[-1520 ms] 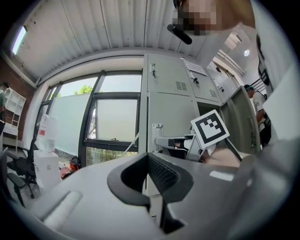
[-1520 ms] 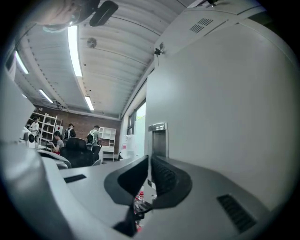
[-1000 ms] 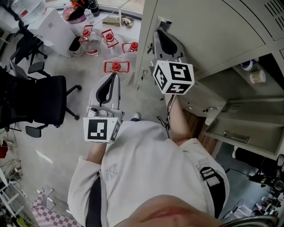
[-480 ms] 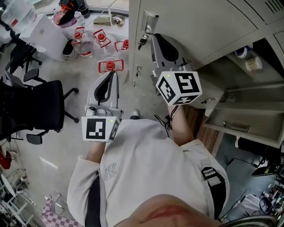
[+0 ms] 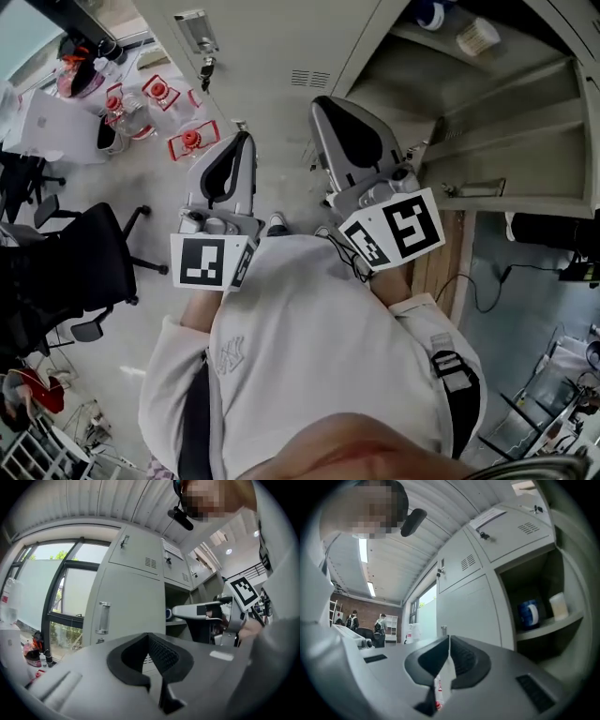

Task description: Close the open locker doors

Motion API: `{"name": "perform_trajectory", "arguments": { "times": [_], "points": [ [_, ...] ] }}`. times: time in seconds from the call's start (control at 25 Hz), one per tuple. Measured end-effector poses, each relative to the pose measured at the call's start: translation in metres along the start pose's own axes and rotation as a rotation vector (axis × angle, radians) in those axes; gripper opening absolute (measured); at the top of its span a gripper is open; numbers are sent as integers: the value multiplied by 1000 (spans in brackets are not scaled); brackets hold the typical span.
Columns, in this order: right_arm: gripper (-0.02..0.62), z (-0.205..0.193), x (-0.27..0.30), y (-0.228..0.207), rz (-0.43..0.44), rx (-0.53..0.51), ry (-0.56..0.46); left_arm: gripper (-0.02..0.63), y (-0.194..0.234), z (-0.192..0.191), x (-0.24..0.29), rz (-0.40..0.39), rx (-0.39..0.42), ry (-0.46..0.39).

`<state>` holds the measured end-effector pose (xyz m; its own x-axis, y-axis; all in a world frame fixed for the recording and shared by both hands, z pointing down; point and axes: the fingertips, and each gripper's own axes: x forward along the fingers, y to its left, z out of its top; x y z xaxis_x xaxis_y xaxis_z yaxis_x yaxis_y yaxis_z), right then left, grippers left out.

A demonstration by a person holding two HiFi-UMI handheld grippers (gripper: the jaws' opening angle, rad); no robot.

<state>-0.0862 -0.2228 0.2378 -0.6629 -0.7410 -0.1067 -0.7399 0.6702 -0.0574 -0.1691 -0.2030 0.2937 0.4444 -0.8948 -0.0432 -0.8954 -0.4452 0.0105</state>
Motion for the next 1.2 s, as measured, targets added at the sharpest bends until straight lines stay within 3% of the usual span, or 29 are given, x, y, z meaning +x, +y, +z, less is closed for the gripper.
{"name": "perform_trajectory", "arguments": {
  "times": [0.4,0.68,0.84,1.0,1.2],
  "points": [
    [15,-1,-127,-38,-104,33,30,2,-136,4,23,-199,2,-4],
    [14,-4,-205,-45,-64,71,20,2,-212,1,22,-261,-5,-8],
    [14,-4,-242,-53,-43,62,4,2,-241,-5,25,-284,-12,-3],
    [14,-2,-262,-80,-109,46,2,2,-259,-6,28,-305,-10,22],
    [15,1,-264,-110,-156,28,-3,2,-262,-1,35,-299,7,-16]
  ]
}}
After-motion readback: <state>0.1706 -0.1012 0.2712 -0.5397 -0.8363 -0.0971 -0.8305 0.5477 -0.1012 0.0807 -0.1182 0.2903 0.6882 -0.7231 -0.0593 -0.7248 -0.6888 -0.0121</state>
